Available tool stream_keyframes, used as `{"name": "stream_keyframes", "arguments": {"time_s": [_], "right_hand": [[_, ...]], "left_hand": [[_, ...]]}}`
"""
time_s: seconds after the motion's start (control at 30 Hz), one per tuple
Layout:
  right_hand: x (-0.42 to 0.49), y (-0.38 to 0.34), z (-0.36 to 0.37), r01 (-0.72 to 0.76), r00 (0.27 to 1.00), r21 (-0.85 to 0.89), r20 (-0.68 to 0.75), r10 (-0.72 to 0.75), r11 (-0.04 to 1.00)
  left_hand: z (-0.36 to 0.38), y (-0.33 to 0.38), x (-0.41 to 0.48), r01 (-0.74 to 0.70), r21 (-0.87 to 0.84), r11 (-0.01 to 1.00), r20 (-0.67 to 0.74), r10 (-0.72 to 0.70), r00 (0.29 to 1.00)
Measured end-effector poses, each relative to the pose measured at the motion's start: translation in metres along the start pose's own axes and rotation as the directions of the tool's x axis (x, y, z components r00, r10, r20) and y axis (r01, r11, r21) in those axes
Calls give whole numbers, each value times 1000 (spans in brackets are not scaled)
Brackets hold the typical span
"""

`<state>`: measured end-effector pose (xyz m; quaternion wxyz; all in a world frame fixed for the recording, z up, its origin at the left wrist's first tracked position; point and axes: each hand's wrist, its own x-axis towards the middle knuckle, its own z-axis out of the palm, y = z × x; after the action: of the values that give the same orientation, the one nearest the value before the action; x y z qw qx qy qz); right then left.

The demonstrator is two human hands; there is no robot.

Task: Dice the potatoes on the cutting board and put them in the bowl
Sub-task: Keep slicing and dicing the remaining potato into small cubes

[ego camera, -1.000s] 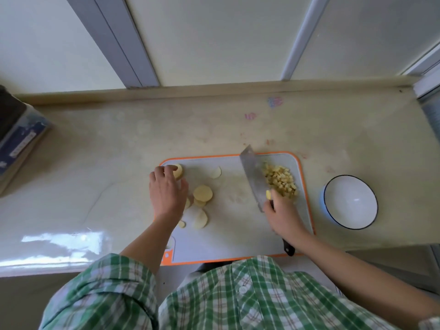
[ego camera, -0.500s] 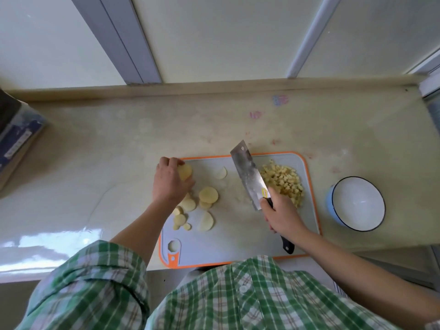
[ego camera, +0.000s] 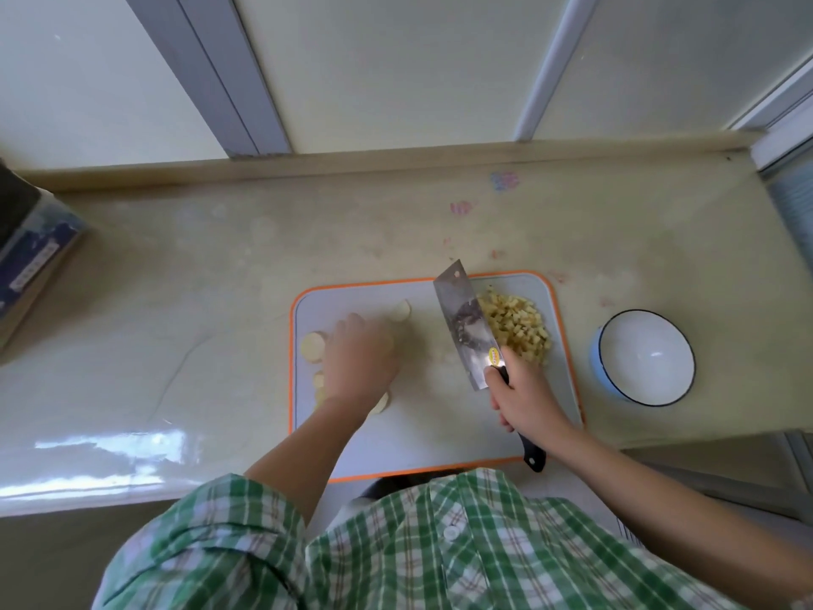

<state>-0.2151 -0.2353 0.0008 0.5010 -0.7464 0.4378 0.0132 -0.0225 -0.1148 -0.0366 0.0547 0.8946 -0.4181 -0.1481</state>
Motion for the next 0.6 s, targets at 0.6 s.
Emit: {"name": "stream_keyframes", "arguments": {"time_s": [0.6], "right_hand": [[-20, 15, -17, -10, 1000, -71, 15, 11, 997]], "left_hand": [[1, 24, -1, -469, -158, 869, 111, 488, 866]]}}
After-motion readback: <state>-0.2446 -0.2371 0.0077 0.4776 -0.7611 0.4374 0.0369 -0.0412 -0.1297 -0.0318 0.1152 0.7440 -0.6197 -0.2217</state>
